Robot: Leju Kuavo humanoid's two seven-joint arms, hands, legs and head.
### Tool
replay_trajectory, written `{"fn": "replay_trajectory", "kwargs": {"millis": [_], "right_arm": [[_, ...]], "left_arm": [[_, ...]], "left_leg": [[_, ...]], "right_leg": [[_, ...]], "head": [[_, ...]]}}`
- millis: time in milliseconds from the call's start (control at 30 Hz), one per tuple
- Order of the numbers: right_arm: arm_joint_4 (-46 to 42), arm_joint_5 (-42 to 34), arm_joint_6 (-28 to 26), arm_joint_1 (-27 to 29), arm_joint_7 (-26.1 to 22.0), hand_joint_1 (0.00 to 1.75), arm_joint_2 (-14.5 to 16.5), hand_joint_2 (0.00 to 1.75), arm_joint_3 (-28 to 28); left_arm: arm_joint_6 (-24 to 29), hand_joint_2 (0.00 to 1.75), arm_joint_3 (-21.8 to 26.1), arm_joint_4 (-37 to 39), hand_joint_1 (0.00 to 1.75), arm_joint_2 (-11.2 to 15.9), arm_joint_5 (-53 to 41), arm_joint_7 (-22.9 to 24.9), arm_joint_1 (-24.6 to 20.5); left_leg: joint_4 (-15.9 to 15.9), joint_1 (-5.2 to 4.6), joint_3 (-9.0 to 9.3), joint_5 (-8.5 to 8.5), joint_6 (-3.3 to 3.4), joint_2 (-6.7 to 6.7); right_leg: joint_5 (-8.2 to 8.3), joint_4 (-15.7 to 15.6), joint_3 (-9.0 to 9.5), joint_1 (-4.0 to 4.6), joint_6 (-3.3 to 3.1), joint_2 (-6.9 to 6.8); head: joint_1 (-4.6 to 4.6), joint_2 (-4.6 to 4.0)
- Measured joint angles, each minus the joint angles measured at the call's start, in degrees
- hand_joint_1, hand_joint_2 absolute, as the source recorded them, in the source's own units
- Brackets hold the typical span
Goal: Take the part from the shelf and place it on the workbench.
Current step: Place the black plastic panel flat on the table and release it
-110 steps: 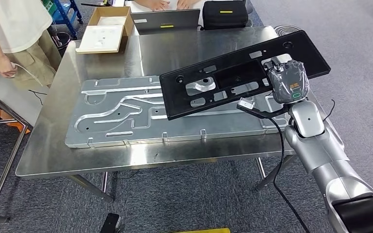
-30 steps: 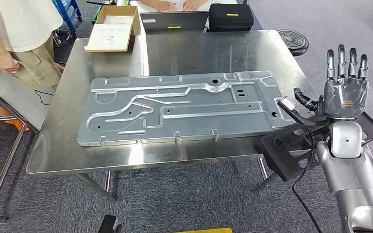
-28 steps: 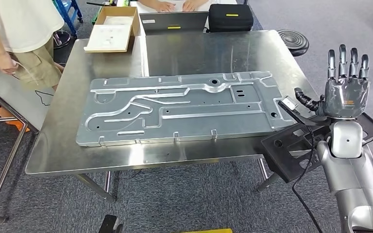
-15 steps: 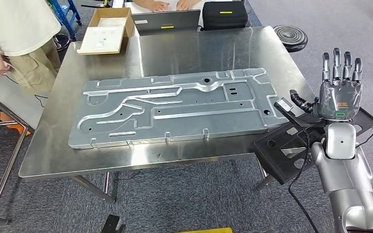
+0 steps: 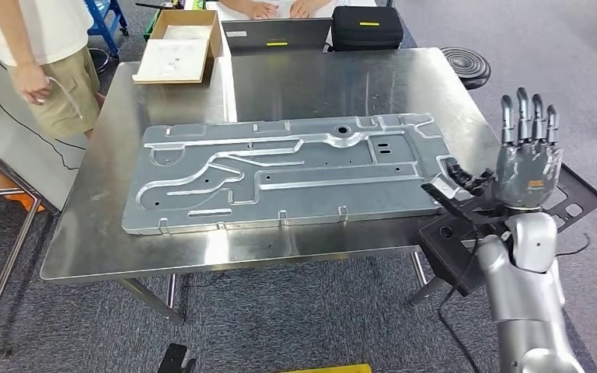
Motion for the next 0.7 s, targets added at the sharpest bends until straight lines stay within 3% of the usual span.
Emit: {"fn": "replay_trajectory", "kwargs": {"millis": [67, 100, 200, 267, 367, 400, 433, 467, 500, 567, 633, 700], "right_arm": [[-1.95, -0.7, 0.0, 0.62, -0.43, 0.0, 2.18, 0.0, -0.02], [-2.95, -1.0, 0.0, 1.01, -0.61, 0.0, 3.22, 0.0, 0.01], [-5.36, -1.69, 0.0, 2.51, -1.32, 0.0, 5.81, 0.0, 0.25], [-6.34, -1.82, 0.0, 2.99, -1.57, 0.0, 6.94, 0.0, 0.51], [-7.4, -1.87, 0.0, 3.45, -1.64, 0.0, 8.31, 0.0, 0.78], [-7.58, -1.88, 0.0, 3.73, -1.66, 0.0, 8.68, 0.0, 0.84], [-7.76, -1.84, 0.0, 4.07, -1.71, 0.0, 9.04, 0.0, 0.94], [-7.99, -1.68, 0.0, 4.4, -1.77, 0.0, 9.37, 0.0, 1.11], [-8.28, -1.4, 0.0, 4.69, -1.83, 0.0, 9.67, 0.0, 1.33], [-9.07, -0.55, 0.0, 5.14, -1.88, 0.0, 10.25, 0.0, 1.96], [-9.86, 0.69, 0.0, 5.61, -1.52, 0.0, 10.7, 0.0, 2.8], [-11.09, 2.84, 0.0, 6.44, -0.47, 0.0, 11.18, 0.0, 4.1]], "left_arm": [[0.0, 0.0, -0.16, 0.0, 0.0, -0.03, 0.04, -0.01, -0.05], [0.01, 0.0, -0.25, 0.0, 0.0, -0.04, 0.07, -0.02, -0.08], [0.03, 0.0, -0.4, 0.0, 0.0, -0.04, 0.13, -0.07, -0.06], [0.05, 0.0, -0.48, 0.0, 0.0, -0.04, 0.13, -0.07, -0.07], [0.07, 0.0, -0.71, 0.0, 0.0, -0.04, 0.16, -0.07, 0.0], [0.06, 0.0, -0.77, 0.0, 0.0, -0.03, 0.18, -0.07, 0.08], [0.05, 0.0, -0.8, 0.0, 0.0, -0.03, 0.2, -0.07, 0.16], [0.05, 0.0, -0.84, 0.0, 0.0, -0.03, 0.2, -0.07, 0.21], [0.05, 0.0, -0.88, 0.0, 0.0, -0.02, 0.21, -0.06, 0.21], [0.07, 0.0, -0.96, 0.0, 0.0, 0.0, 0.21, -0.03, 0.1], [0.08, 0.0, -1.06, 0.0, 0.0, 0.01, 0.21, -0.01, -0.03], [0.09, 0.0, -1.16, 0.0, 0.0, -0.01, 0.23, 0.0, 0.01]], "left_leg": [[0.63, -0.1, -0.1, -0.44, -0.47, -0.05], [0.87, -0.18, -0.17, -0.62, -0.75, -0.08], [0.98, -0.26, -0.2, -0.83, -1.59, -0.09], [2.46, -0.16, -0.8, -2.06, -2.32, -0.09], [11.93, 0.2, -5.08, -7.15, -3.24, -0.11], [15.13, 0.31, -6.58, -8.24, -3.37, -0.11], [16.63, 0.37, -7.32, -8.28, -3.43, -0.11], [15.98, 0.39, -7.07, -7.24, -3.39, -0.11], [13.26, 0.4, -5.83, -5.38, -3.24, -0.11], [5.51, 0.29, -2.21, -1.96, -2.71, -0.13], [1.44, 0.08, -0.32, -0.96, -2.18, -0.19], [0.9, 0.03, -0.17, -0.86, -1.7, -0.25]], "right_leg": [[2.78, -7.27, 3.69, 0.14, -0.41, -0.01], [3.32, -9.37, 4.75, 0.3, -0.71, 0.02], [3.37, -10.15, 5.03, 0.56, -1.65, 0.15], [3.57, -10.41, 5.07, 0.29, -2.28, 0.17], [3.68, -10.53, 5.03, 0.15, -2.83, 0.1], [3.67, -10.49, 5.02, 0.17, -2.88, 0.09], [3.64, -10.46, 5.03, 0.17, -2.89, 0.1], [3.61, -10.41, 5.06, 0.15, -2.87, 0.14], [3.56, -10.38, 5.11, 0.13, -2.83, 0.2], [3.48, -10.34, 5.21, 0.19, -2.6, 0.29], [3.5, -10.37, 5.18, 0.34, -2.05, 0.31], [3.65, -10.59, 5.21, 0.43, -1.32, 0.3]], "head": [[-0.01, 0.0], [-0.01, 0.0], [-0.03, 0.0], [-0.03, 0.0], [-0.05, 0.0], [-0.05, 0.0], [-0.05, 0.0], [-0.05, -0.01], [-0.05, -0.01], [-0.05, -0.01], [-0.03, 0.0], [-0.02, 0.0]]}}
